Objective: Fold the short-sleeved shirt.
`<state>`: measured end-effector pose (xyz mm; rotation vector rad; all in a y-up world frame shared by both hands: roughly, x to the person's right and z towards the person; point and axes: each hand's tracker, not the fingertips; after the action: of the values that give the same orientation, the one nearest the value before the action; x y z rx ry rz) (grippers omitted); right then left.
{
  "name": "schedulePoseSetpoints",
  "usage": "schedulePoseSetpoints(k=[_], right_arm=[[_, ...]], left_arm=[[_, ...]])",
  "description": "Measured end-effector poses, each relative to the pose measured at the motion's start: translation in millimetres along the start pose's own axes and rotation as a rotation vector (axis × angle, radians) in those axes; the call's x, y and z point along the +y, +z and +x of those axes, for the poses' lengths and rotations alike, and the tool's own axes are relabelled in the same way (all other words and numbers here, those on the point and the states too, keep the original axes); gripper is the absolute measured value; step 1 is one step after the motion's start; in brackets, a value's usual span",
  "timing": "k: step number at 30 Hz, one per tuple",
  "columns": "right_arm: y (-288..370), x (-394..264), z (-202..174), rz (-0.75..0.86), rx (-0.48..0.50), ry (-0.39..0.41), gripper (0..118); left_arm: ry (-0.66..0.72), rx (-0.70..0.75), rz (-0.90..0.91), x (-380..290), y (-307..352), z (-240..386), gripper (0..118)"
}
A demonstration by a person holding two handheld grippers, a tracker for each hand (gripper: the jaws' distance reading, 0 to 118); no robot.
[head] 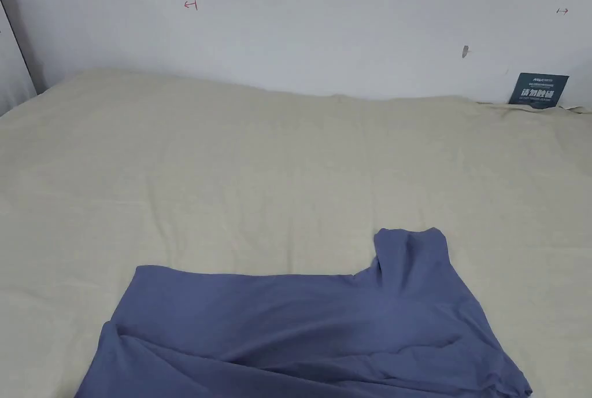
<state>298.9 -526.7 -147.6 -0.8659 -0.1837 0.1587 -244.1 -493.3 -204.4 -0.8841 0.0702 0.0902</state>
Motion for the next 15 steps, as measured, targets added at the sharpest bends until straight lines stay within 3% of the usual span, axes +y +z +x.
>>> schedulePoseSetpoints(k=[6, 9, 11, 15], right_arm=[[9.3, 6.5, -0.8, 0.018, -0.001, 0.0, 10], [25.0, 14.0, 1.0, 0.066, -0.006, -0.016, 30], [36.8, 21.6, 2.5, 0.12, -0.013, -0.041, 39], [58.7, 42.4, 0.2, 0.241, -0.007, -0.091, 39]], left_arm=[[-0.014, -0.009, 0.015, 3.8, 4.7, -1.1, 1], [-0.034, -0.023, 0.075, 8.8, 20.7, 3.2, 8], [-0.071, -0.001, 0.14, 15.2, 31.5, 9.4, 20], [-0.094, 0.011, 0.283, 30.5, 49.7, 18.6, 42]])
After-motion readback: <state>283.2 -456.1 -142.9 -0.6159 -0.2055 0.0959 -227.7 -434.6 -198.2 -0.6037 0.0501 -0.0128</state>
